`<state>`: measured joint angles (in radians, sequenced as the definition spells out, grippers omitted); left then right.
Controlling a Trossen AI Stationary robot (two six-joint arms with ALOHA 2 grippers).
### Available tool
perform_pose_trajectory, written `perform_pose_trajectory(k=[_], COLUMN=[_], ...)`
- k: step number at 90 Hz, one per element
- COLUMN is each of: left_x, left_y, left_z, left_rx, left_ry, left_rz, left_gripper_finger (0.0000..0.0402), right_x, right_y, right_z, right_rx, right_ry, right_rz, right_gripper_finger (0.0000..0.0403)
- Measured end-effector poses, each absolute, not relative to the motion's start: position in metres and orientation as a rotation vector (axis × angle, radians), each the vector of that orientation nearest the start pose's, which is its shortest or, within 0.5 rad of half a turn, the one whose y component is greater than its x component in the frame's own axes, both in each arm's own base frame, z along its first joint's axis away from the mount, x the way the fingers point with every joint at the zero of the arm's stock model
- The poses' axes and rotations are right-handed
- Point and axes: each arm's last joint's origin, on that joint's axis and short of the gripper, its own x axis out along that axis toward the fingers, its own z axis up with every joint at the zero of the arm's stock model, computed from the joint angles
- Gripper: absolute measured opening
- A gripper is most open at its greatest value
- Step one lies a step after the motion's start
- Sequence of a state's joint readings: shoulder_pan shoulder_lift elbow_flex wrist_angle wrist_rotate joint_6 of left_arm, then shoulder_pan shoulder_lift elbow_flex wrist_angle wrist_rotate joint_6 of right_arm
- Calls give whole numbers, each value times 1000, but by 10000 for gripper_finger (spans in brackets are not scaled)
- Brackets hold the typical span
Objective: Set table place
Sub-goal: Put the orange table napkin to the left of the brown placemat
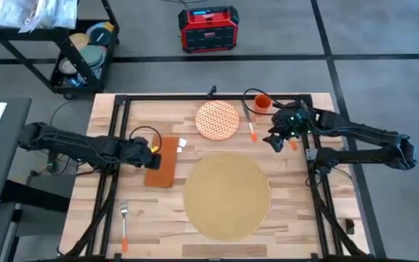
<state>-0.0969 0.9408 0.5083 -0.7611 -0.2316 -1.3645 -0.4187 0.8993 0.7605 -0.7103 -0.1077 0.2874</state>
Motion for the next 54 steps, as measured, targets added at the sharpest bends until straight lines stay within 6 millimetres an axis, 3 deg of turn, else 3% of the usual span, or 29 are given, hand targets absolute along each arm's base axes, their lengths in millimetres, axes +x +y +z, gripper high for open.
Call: perform_pose_trajectory(k=[6,36,54], left_x=[154,178,180], left_y=[-10,-18,-36], left_z=[174,141,131], left_rx=[-960,-890,-1028], left_ry=[914,1087,1256], left_rz=[853,851,792], left_gripper_finger=[9,0,0], right_x=[157,157,157], right_y=[-66,-67,-67], right_z=[263,263,263], right_rx=[491,490,491], right_ry=[780,779,780], right_rz=[-411,-416,-415], right_gripper_finger=[229,186,170])
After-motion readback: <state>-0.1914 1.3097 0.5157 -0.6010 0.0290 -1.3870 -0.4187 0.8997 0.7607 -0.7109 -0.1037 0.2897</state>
